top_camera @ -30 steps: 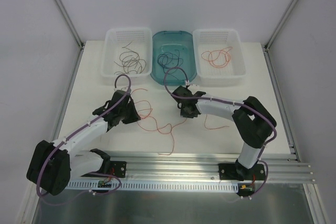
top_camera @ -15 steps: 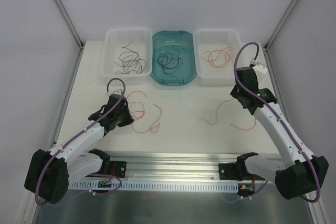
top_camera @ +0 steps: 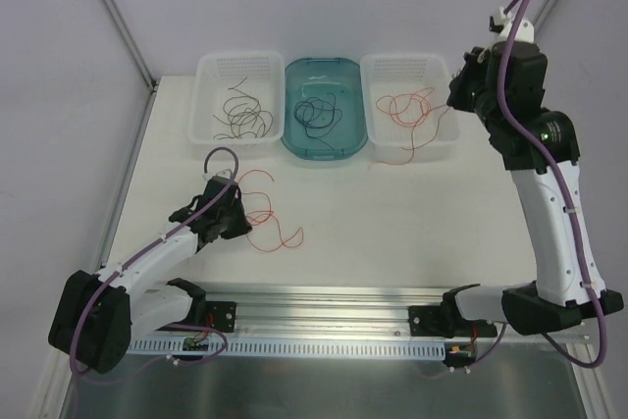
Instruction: Untangle the cables
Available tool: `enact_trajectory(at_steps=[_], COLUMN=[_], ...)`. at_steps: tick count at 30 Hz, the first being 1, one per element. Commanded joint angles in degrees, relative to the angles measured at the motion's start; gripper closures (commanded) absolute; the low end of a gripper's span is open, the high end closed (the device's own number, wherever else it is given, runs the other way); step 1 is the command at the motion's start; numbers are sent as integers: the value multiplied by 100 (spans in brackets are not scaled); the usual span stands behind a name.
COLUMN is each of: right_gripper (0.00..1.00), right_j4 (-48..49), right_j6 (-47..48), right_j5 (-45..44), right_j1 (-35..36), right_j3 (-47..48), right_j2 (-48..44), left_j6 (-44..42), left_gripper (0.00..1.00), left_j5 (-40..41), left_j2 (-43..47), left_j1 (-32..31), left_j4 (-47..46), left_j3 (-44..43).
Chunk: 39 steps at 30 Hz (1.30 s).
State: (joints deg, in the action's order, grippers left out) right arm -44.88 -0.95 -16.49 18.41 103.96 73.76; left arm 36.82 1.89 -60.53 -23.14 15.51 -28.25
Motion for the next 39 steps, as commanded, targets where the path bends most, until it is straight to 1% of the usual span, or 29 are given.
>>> enact_trajectory(at_steps=[1,4,5,8,14,16,18,19,22,23,26,27,29,30,33,36,37,38,39], right_gripper=[99,99,99,99,99,99,99,99,99,97,80,68,55,46,36,35,34,34,34], right_j4=[-214,66,433,1163,2113,2308,2493,2493,2616,2634,2651,2669,2564,2477,2072,1799,1781,1755,1755], right_j6=[850,1192,1272,1466,1546,1502,1440,1431,1344,1265,948,913,895,886,825,684,649,570,509], right_j5=[278,462,567,673,936,1260,1333,1324,1070,1026,981,1007,1025,1051,1165,1604,1840,2199,2394], right_j1=[-5,4,-4,-74,-496,-654,-725,-751,-804,-822,-901,-918,-927,-927,-919,-901,-840,-779,-726], right_j3=[1351,2160,2215,2277,2339,2348,2392,2392,2138,2041,1620,1505,1285,1250,1030,417,188,-310,-576], right_j2=[568,1026,1096,1439,2563,3019,3346,3643,4022,4180,4296,4270,4165,4025,3682,2998,2621,2400,2206], left_j6=[-140,-140,-149,-184,-219,-289,-342,-351,-430,-456,-535,-579,-605,-649,-719,-781,-773,-764,-773], left_gripper=[100,100,100,100,100,100,100,100,100,100,100,100,100,100,100,100,100,100,100], left_j5=[-302,-312,-321,-391,-690,-795,-918,-953,-1112,-1138,-1261,-1314,-1393,-1428,-1569,-1744,-1771,-1806,-1824], left_j2=[33,94,112,103,-2,-81,-151,-169,-240,-266,-327,-328,-310,-266,-196,-108,-82,-12,24], left_j1=[28,11,11,-15,-103,-138,-209,-235,-340,-367,-455,-516,-551,-578,-648,-683,-684,-701,-710], left_j4=[5,5,5,5,-39,-65,-83,-100,-179,-214,-232,-258,-276,-285,-346,-426,-434,-452,-470], left_j3=[-172,-128,-128,-146,-190,-216,-225,-242,-277,-295,-356,-365,-400,-409,-436,-453,-453,-453,-445])
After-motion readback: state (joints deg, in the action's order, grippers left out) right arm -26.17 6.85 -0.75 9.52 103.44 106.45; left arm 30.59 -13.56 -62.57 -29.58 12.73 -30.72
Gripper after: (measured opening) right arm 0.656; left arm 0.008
